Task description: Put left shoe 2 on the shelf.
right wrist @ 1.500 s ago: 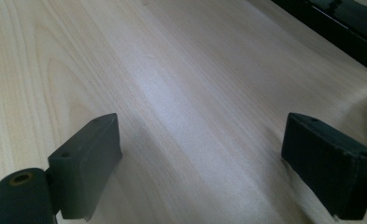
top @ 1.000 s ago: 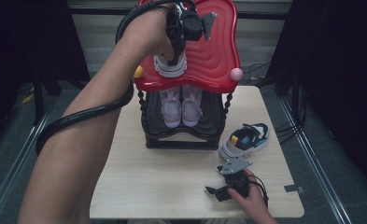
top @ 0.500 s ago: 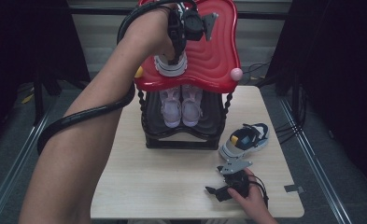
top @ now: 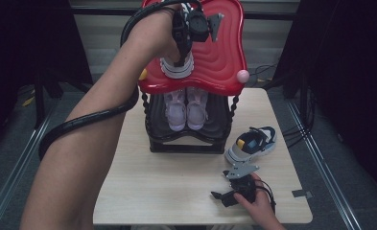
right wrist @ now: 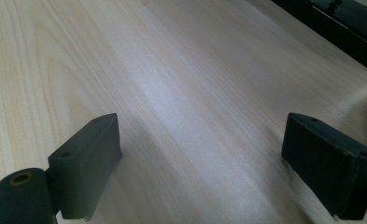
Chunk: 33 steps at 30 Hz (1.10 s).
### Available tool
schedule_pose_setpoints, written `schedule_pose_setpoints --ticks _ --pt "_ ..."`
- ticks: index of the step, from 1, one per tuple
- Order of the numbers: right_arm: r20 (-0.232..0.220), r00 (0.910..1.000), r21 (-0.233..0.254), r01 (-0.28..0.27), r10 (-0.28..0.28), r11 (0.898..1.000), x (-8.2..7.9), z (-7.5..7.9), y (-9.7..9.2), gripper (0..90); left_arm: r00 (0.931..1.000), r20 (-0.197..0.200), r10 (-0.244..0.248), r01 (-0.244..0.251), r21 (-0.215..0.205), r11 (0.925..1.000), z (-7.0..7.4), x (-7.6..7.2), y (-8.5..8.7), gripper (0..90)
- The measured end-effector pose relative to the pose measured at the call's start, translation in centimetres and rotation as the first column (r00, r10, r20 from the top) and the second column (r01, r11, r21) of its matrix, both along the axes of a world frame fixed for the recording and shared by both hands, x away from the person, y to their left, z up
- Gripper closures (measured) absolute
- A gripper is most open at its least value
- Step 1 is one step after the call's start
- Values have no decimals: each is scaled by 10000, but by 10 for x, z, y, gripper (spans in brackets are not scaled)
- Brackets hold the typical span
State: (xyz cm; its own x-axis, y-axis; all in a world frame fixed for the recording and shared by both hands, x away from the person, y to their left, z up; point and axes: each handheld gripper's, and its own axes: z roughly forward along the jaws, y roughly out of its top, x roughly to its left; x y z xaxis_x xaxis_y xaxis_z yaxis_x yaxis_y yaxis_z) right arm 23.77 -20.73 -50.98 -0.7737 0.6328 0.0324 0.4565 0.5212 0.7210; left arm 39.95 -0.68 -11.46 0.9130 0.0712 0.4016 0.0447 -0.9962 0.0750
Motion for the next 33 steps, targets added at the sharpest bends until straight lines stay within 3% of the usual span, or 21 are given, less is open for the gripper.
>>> schedule_pose_setpoints --ticks 5,10,33 --pt "-11 10000 2 11 -11 10000 0 0 0 112 10000 -49 -24 24 49 10000 0 -2 0 704" --pt "-2 10000 -2 0 0 10000 0 0 0 112 10000 -64 60 -61 -168 9998 0 -1 2 695" --pt "-11 10000 3 12 -12 10000 0 0 0 111 9992 283 268 -256 -406 9988 6 0 7 524"
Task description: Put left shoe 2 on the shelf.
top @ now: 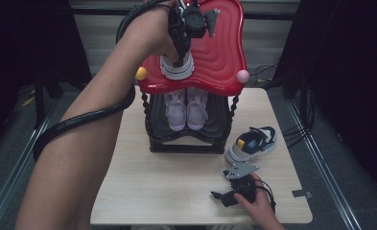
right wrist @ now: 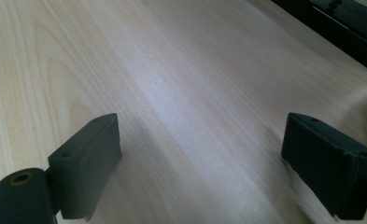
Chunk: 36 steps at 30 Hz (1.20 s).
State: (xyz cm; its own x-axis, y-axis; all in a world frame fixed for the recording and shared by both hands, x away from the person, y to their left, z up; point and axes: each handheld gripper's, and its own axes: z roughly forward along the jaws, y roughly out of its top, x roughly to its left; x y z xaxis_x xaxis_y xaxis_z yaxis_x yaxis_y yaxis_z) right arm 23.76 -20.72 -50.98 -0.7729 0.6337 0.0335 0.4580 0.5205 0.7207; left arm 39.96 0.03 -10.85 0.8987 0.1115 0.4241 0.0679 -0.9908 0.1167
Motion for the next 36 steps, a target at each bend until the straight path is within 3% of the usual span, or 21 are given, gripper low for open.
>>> schedule_pose_setpoints --ticks 22,36 --pt "7 10000 0 -7 7 10000 0 0 0 111 9993 -81 369 -373 -536 9979 9 -7 10 398" --pt "-3 10000 -2 0 0 10000 0 0 0 112 9966 -284 769 -800 -1301 9883 15 -15 29 351"
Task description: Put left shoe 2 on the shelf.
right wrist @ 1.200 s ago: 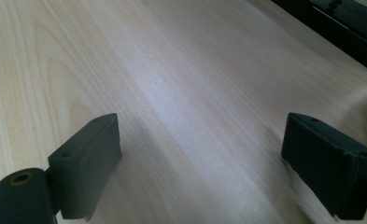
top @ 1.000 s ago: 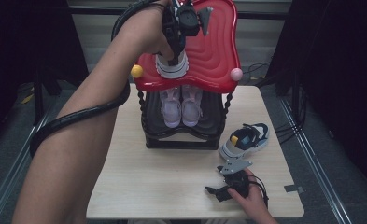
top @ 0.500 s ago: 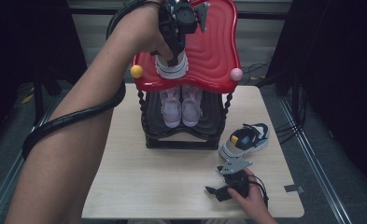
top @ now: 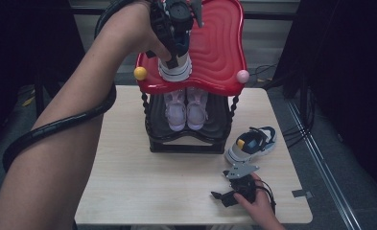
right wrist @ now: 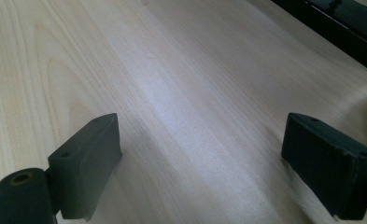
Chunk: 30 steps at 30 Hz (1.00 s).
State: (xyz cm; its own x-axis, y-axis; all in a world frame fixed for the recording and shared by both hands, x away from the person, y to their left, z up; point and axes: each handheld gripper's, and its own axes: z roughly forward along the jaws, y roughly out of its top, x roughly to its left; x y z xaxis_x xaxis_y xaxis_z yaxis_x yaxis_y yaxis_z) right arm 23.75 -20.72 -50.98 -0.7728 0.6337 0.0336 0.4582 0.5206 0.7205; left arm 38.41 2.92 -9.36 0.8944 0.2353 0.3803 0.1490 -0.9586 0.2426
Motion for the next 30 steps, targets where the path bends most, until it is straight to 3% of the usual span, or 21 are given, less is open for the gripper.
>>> schedule_pose_setpoints --ticks 17,23,30 --pt "13 10000 0 -11 11 10000 0 0 0 111 9977 674 116 -107 -133 9999 7 -6 9 317" --pt "7 10000 2 -3 3 10000 0 0 0 111 9981 437 427 -415 -276 9988 8 -9 21 295" --pt "5 10000 -1 -4 4 10000 0 0 0 111 9957 51 928 -922 -706 9932 -1 -11 41 269"
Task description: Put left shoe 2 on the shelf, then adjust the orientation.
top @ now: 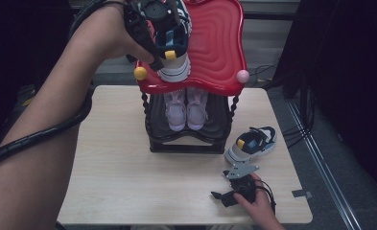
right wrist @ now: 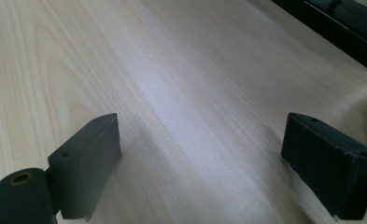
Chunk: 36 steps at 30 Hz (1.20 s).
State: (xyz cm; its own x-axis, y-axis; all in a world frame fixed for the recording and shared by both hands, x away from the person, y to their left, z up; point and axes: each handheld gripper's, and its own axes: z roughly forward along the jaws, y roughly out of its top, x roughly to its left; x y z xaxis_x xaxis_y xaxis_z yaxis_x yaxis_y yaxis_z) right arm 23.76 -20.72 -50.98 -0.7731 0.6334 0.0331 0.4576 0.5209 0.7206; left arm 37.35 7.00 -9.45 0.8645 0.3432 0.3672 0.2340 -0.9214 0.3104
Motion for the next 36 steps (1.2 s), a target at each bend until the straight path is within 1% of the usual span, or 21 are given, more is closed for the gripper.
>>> schedule_pose_setpoints --ticks 1,4,5,7,10,13,14,19,21,23,26,28,30,31,32,33,34,36 --pt "30 10000 1 -24 24 10000 0 0 0 112 10000 -52 34 -34 17 10000 -1 0 3 265" --pt "3 10000 -2 -3 3 10000 0 0 0 111 9995 -240 188 -193 -197 9996 -4 -3 10 259" --pt "12 10000 -1 -12 12 10000 0 0 0 111 9995 -272 149 -154 -185 9997 -5 -3 12 258" --pt "4 10000 0 -1 1 10000 0 0 0 111 9987 -421 280 -291 -267 9992 -7 -5 16 248" --pt "5 10000 0 0 0 10000 0 0 0 111 9965 -681 483 -505 -313 9982 -11 -7 22 242" --pt "11 10000 2 -8 8 10000 0 0 0 111 9938 -864 695 -742 -527 9958 -15 -11 28 236" --pt "11 10000 -2 -10 10 10000 0 0 0 111 9933 -942 674 -723 -494 9962 -16 -11 31 234" --pt "4 10000 0 0 0 10000 0 0 0 111 9866 -1315 970 -1035 -438 9937 -22 -14 41 220" --pt "8 10000 -1 -7 7 10000 0 0 0 111 9848 -1348 1095 -1173 -516 9918 -24 -15 46 218" --pt "11 10000 -1 -6 6 10000 0 0 0 112 9816 -1492 1192 -1287 -558 9901 -25 -16 52 216" --pt "0 10000 -1 8 -8 10000 0 0 0 111 9793 -1606 1236 -1329 -488 9899 -28 -17 59 207" --pt "8 10000 -1 -3 3 10000 0 0 0 111 9777 -1693 1244 -1361 -592 9889 -33 -18 63 200" --pt "10 10000 -2 -4 4 10000 0 0 0 111 9744 -1847 1279 -1412 -608 9881 -37 -20 68 187" --pt "11 10000 -1 -6 6 10000 0 0 0 111 9723 -1940 1303 -1430 -529 9883 -39 -20 71 187" --pt "3 10000 -1 3 -3 10000 0 0 0 111 9726 -1920 1313 -1453 -606 9875 -43 -21 73 186" --pt "9 10000 -3 -6 6 10000 0 0 0 111 9697 -2018 1381 -1525 -578 9866 -45 -22 75 185" --pt "5 10000 0 4 -4 10000 0 0 0 111 9676 -2141 1339 -1479 -511 9877 -47 -21 78 185" --pt "3 10000 0 2 -2 10000 0 0 0 112 9656 -2212 1365 -1515 -520 9871 -53 -23 82 184"
